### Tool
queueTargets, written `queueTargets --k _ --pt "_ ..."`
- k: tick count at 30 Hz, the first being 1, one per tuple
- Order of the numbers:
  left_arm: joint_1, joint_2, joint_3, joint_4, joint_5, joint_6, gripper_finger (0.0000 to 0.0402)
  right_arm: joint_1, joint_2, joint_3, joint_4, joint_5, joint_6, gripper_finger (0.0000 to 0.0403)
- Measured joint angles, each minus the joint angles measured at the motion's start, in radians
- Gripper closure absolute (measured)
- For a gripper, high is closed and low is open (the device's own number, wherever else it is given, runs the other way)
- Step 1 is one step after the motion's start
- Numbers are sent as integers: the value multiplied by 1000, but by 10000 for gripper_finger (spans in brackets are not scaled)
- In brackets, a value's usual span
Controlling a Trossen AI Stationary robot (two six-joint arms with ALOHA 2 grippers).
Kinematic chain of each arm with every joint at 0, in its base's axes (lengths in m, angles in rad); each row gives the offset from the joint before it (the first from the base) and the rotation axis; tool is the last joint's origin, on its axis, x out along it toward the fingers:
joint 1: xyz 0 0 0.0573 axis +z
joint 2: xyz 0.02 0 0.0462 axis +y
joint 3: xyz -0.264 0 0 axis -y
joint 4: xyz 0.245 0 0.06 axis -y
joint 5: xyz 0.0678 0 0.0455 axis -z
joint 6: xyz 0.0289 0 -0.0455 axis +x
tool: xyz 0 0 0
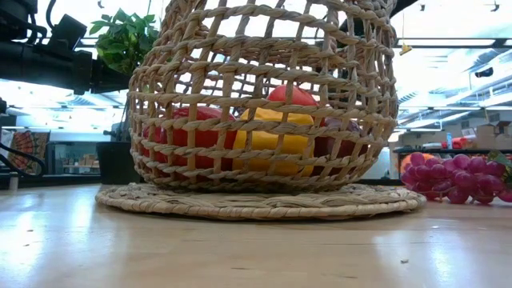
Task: Build produce basket
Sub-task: Put the orange into the woven basket
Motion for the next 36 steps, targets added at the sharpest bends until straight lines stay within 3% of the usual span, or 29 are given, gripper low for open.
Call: queueTargets --k 6,12,23,29,36 --pt "0 0 0 0 0 0 14 75 -190 -196 -3 97 146 29" --pt "0 0 0 0 0 0 14 97 -309 -291 -11 102 265 29" --pt "0 0 0 0 0 0 14 89 -345 -374 -72 233 401 29" --pt "0 0 0 0 0 0 14 97 -342 -430 -13 417 503 29" --pt "0 0 0 0 0 0 14 95 -360 -538 137 448 522 29"
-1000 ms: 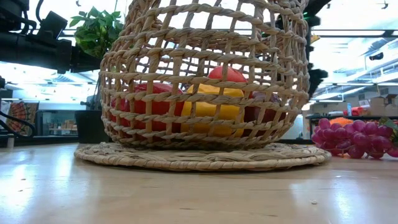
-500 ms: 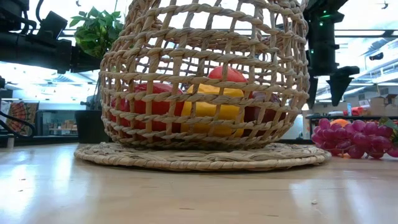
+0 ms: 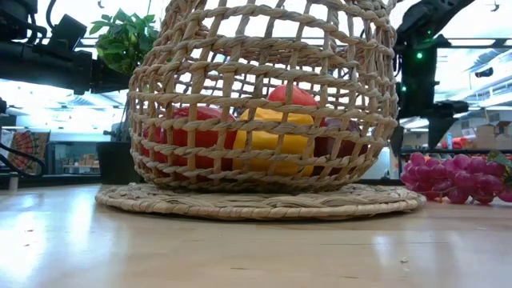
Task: Build produce basket
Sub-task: Put the orange into the woven basket
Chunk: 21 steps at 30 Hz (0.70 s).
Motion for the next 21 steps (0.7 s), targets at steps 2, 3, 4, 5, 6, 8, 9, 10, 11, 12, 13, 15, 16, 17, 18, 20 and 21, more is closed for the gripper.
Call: queueTargets --k 2,3,4,5,6,8,9,10,11,12,13,15,16,17,18,20,21 --pt "0 0 0 0 0 0 14 -7 -6 -7 43 -5 -4 30" --pt "0 0 0 0 0 0 14 -9 -10 -7 61 -7 -6 30" --pt "0 0 0 0 0 0 14 -10 -10 -4 69 -7 -6 30" --pt "0 0 0 0 0 0 14 -14 -10 0 73 -5 -7 30" --pt "0 0 0 0 0 0 14 -16 -11 5 71 3 -7 30" --pt "0 0 0 0 0 0 14 -22 -14 13 73 32 -1 30" --pt "0 0 0 0 0 0 14 -27 -16 13 70 42 5 30" --pt "0 0 0 0 0 0 14 -29 -17 13 65 53 13 30" --pt "0 0 0 0 0 0 14 -31 -17 13 60 65 27 30" --pt "0 0 0 0 0 0 14 -32 -17 13 50 82 47 30" --pt "0 0 0 0 0 0 14 -33 -17 13 35 96 72 30" --pt "0 0 0 0 0 0 14 -33 -17 13 3 132 141 30" --pt "0 0 0 0 0 0 14 -31 -17 13 -16 154 187 30" --pt "0 0 0 0 0 0 14 -27 -17 13 -37 178 236 30" --pt "0 0 0 0 0 0 14 -21 -17 13 -57 205 282 30" --pt "0 0 0 0 0 0 14 -8 -17 13 -83 253 364 30" --pt "0 0 0 0 0 0 14 -5 -17 13 -90 273 395 30"
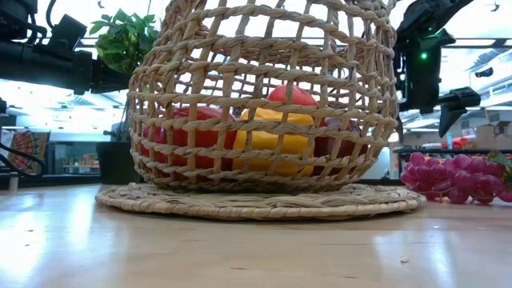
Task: Build produce basket
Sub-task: Put the orange into the woven basket
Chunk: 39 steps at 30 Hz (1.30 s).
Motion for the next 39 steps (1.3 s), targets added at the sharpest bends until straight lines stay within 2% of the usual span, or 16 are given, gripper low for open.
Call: queueTargets --k 3,7,14,20,31,39 --pt "0 0 0 0 0 0 14 -5 0 -24 35 18 44 30" --pt "0 0 0 0 0 0 14 -27 0 -106 109 -23 55 30" --pt "0 0 0 0 0 0 14 -67 0 -182 211 -19 95 30" --pt "0 0 0 0 0 0 14 -126 0 -233 385 -44 -18 30" --pt "0 0 0 0 0 0 14 -216 0 -280 501 -139 -215 32" --pt "0 0 0 0 0 0 14 -245 0 -280 570 -179 -303 69"
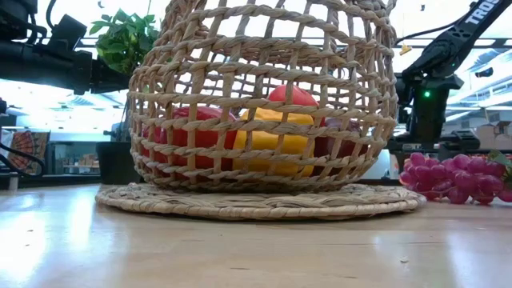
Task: Build produce basket
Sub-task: Put the orange into the woven basket
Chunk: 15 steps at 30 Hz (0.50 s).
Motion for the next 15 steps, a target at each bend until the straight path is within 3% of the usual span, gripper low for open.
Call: queueTargets --k 4,8,15 --pt "0 0 0 0 0 0 14 -4 0 0 33 -38 -7 78" --pt "0 0 0 0 0 0 14 6 1 0 141 -142 -34 78" --pt "0 0 0 0 0 0 14 56 1 0 519 -350 -116 78"
